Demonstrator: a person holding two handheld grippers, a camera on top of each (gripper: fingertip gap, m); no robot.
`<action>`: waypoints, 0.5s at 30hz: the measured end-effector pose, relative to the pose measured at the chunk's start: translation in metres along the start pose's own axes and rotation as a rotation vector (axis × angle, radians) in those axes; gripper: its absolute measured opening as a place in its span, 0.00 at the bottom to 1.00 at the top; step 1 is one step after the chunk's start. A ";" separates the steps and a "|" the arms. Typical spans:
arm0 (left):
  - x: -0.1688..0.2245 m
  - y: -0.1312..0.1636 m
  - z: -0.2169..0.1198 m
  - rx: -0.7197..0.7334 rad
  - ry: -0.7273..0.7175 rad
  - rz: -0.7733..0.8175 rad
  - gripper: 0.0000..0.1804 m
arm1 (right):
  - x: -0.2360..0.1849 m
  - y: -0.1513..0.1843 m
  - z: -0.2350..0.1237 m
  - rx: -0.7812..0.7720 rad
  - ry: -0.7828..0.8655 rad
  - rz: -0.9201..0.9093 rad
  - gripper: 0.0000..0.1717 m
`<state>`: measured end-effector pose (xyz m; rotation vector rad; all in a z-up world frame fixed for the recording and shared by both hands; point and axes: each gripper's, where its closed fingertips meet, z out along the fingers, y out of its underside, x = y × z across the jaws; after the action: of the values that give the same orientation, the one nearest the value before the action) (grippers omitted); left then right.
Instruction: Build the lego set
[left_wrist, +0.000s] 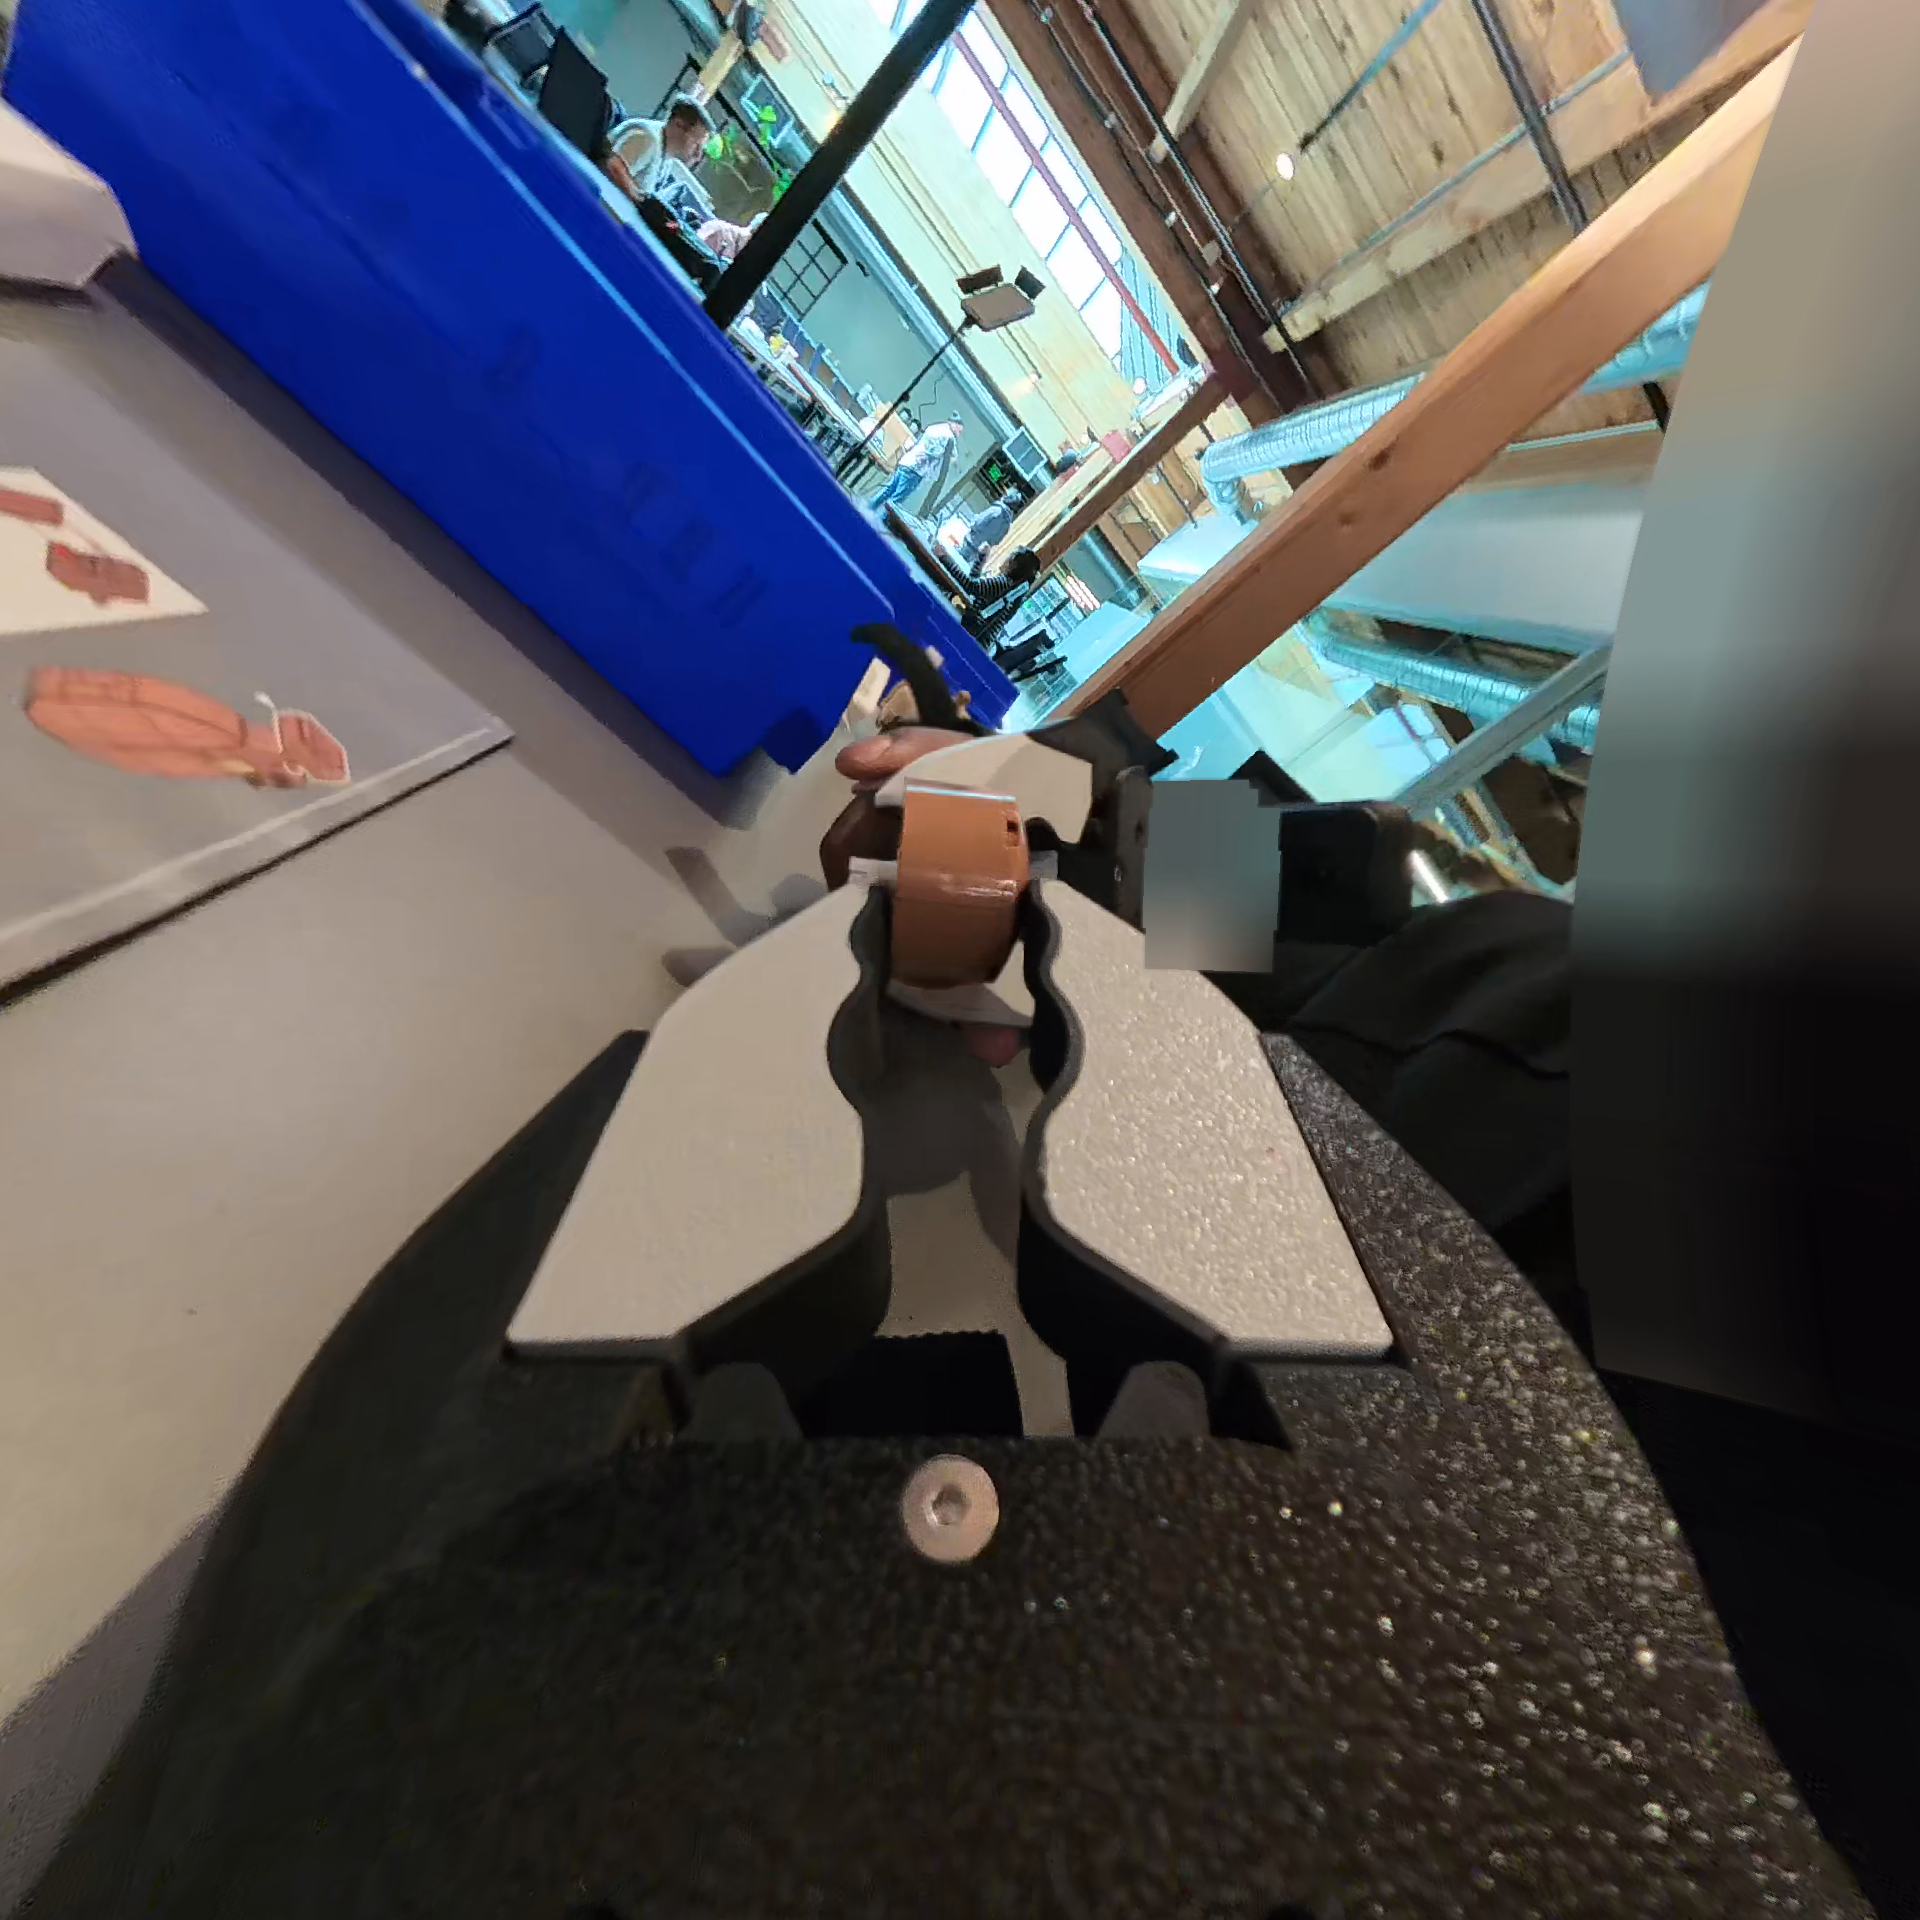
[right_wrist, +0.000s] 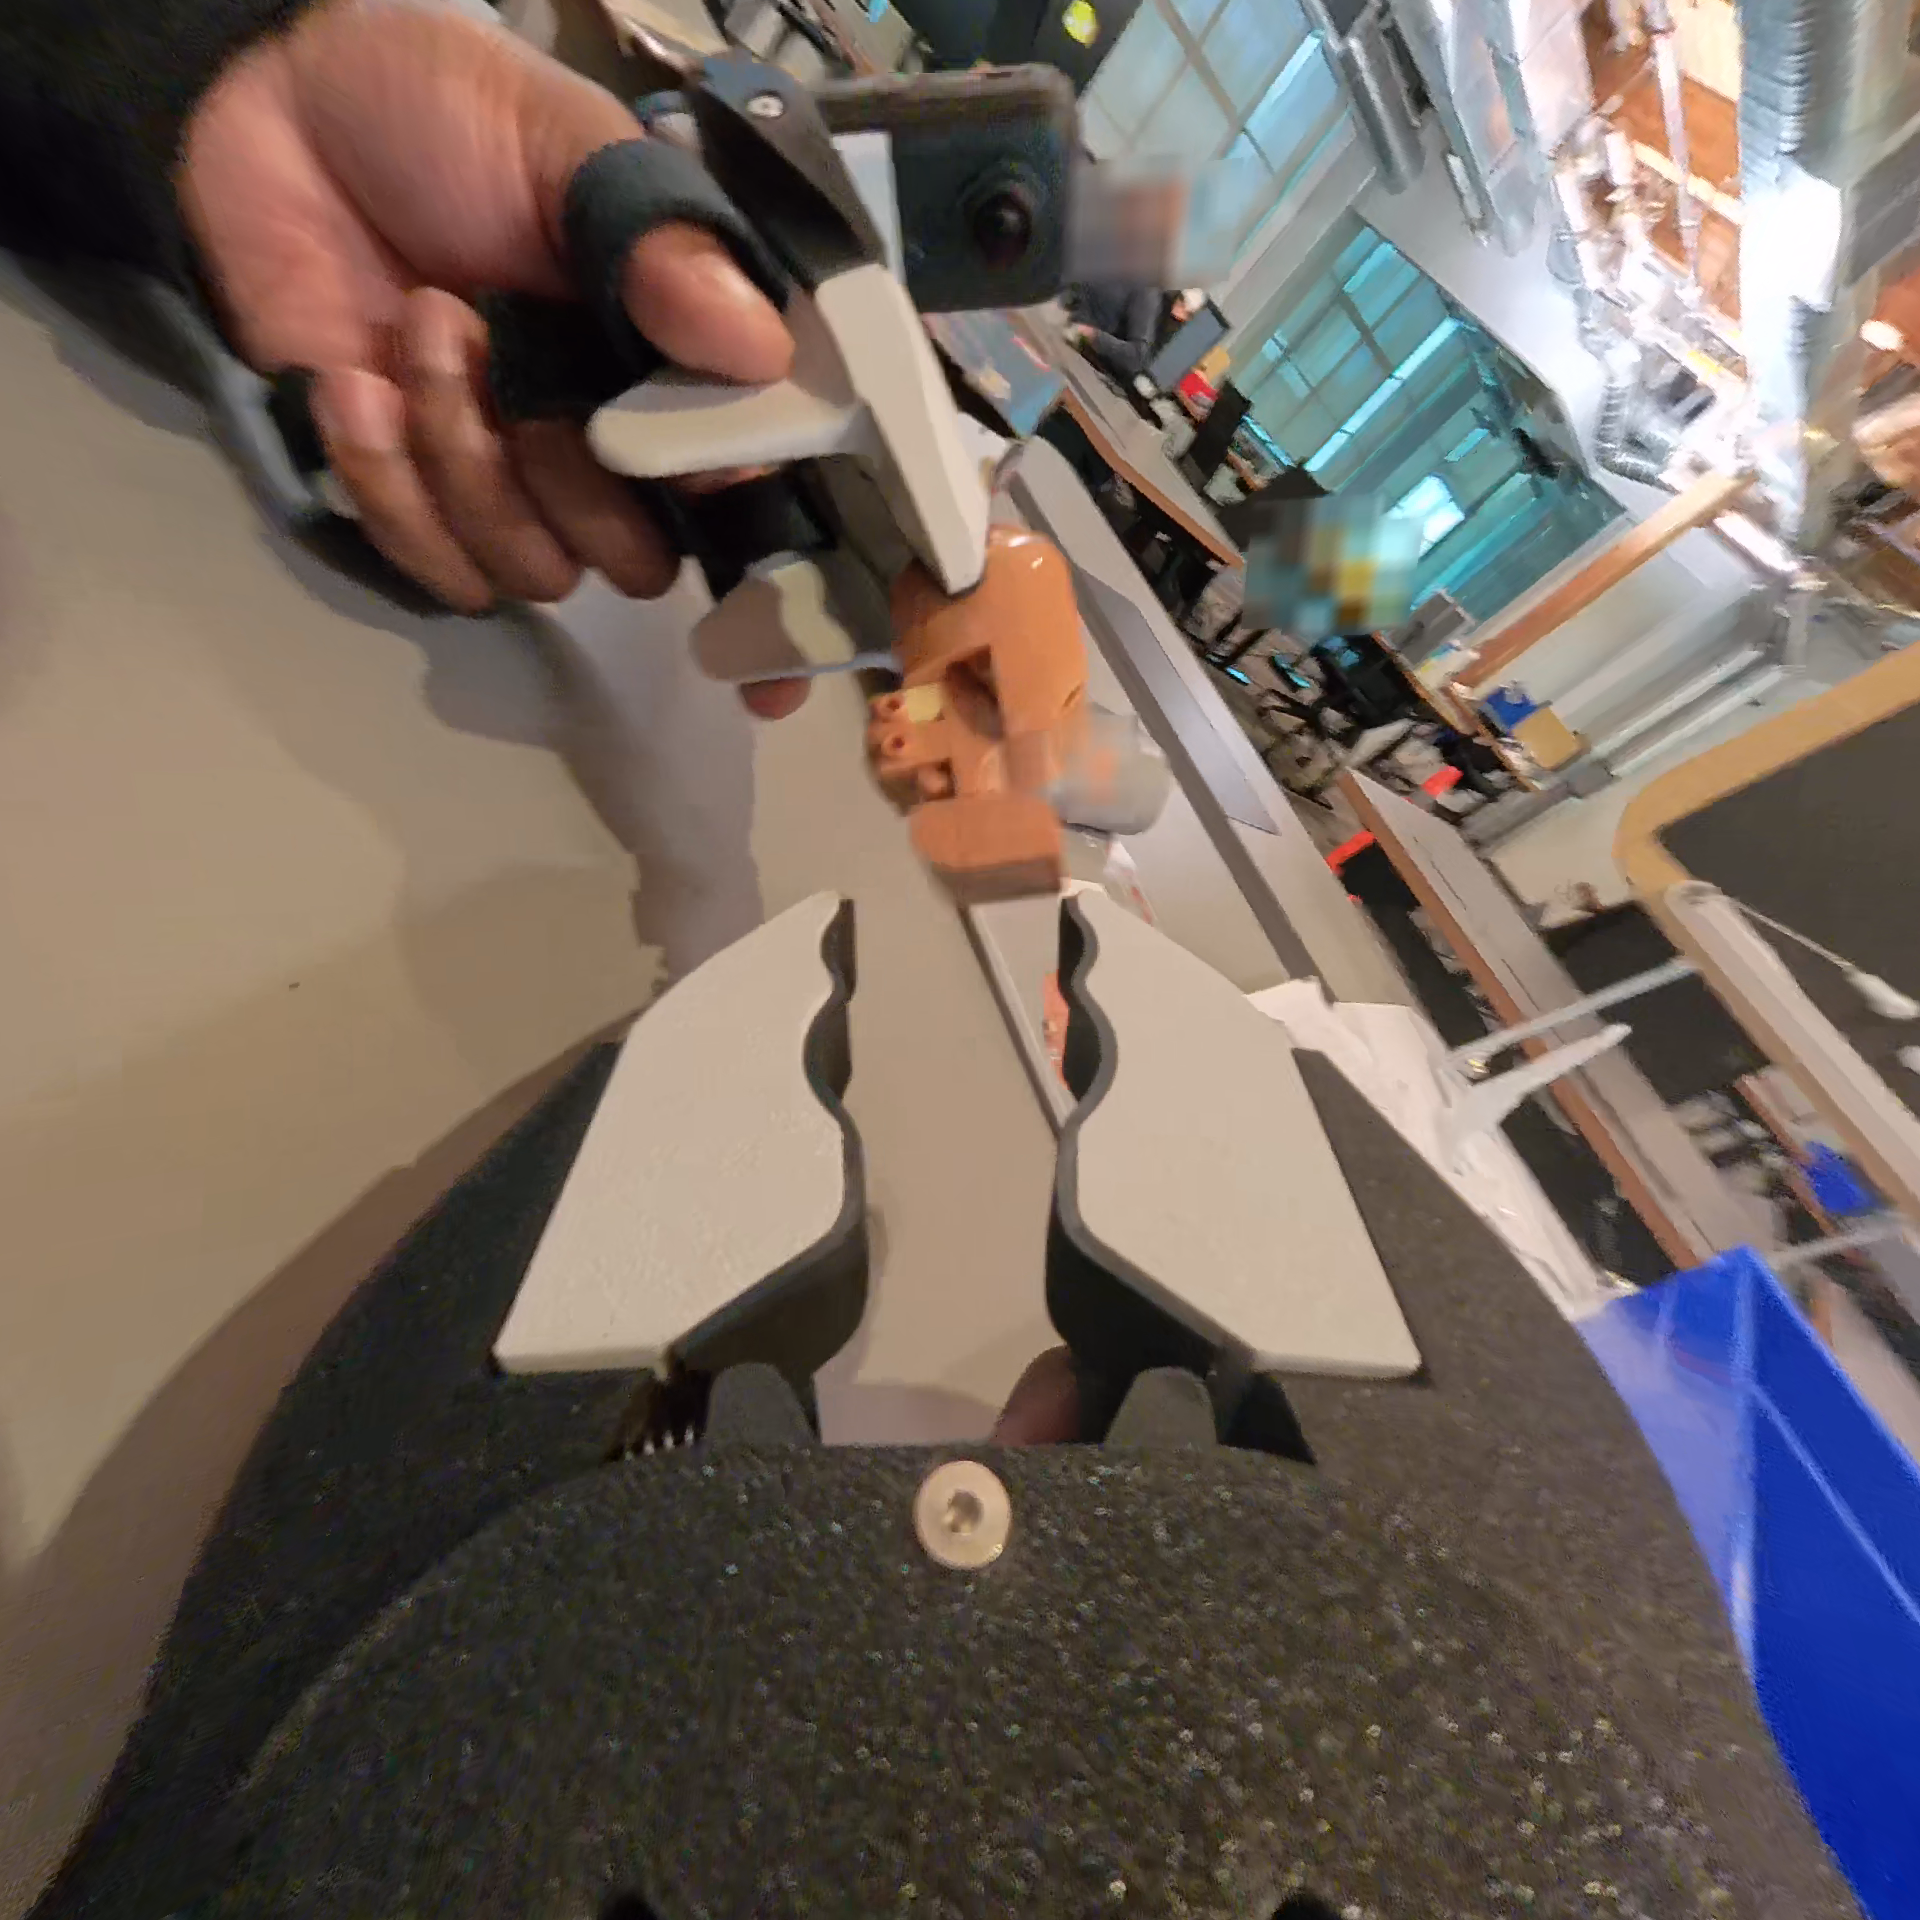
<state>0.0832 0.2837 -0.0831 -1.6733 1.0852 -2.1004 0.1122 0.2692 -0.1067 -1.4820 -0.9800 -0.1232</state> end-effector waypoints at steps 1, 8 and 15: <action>0.004 -0.003 -0.002 -0.010 0.012 0.040 0.13 | -0.002 0.000 -0.004 0.010 -0.033 0.025 0.22; -0.004 0.009 -0.002 -0.142 -0.074 0.096 0.13 | -0.008 -0.001 -0.016 0.047 -0.202 0.232 0.23; -0.017 0.039 0.010 -0.204 -0.125 -0.100 0.13 | -0.033 0.023 -0.007 -0.103 -0.247 0.044 0.22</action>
<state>0.0878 0.2630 -0.1209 -1.9621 1.2353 -1.9679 0.1095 0.2506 -0.1433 -1.6388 -1.1523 0.0431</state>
